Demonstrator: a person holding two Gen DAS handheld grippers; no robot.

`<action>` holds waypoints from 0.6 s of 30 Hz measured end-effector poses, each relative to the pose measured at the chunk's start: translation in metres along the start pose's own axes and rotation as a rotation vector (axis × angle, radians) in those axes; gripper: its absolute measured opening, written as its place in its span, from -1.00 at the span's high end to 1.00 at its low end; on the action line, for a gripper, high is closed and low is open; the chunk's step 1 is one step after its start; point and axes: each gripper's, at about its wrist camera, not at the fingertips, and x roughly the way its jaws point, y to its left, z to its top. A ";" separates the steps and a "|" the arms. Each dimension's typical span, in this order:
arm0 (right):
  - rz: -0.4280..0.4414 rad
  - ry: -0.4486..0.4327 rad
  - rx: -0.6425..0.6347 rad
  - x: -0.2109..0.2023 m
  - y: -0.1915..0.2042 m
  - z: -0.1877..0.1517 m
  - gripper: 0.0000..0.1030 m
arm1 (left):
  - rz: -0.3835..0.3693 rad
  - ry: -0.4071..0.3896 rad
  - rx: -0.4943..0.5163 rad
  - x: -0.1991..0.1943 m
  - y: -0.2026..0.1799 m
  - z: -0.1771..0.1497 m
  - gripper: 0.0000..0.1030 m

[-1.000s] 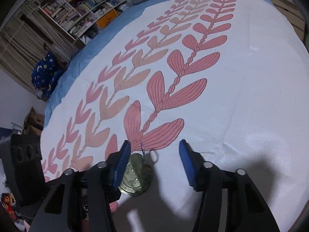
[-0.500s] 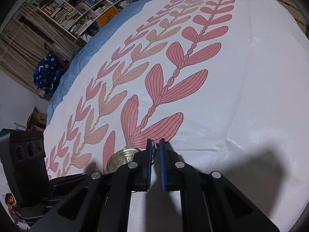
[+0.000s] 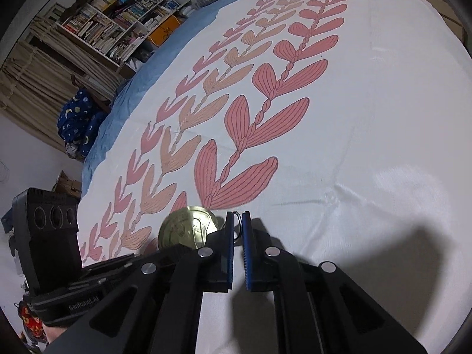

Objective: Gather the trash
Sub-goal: 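Grasp the gold can lid with the right tool while the left tool pinches its ring tab, then carry the gold lid to the wastebasket and open both tools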

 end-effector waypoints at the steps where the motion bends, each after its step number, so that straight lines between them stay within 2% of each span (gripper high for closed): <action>1: 0.004 -0.006 0.002 -0.004 0.001 -0.002 0.86 | -0.001 -0.003 0.005 -0.002 -0.002 -0.001 0.93; 6: 0.017 -0.032 0.008 -0.033 0.003 -0.021 0.85 | 0.009 -0.012 0.052 -0.018 -0.026 -0.014 0.93; 10: 0.029 -0.050 0.011 -0.073 0.002 -0.045 0.85 | 0.005 -0.009 0.097 -0.029 -0.051 -0.035 0.93; 12: 0.021 -0.054 0.002 -0.091 0.003 -0.057 0.85 | 0.011 -0.009 0.123 -0.034 -0.068 -0.051 0.93; 15: 0.007 -0.071 -0.002 -0.132 -0.004 -0.085 0.85 | -0.021 0.003 0.145 -0.041 -0.093 -0.076 0.93; 18: -0.008 -0.092 0.008 -0.179 -0.016 -0.117 0.85 | -0.036 0.022 0.210 -0.042 -0.132 -0.108 0.93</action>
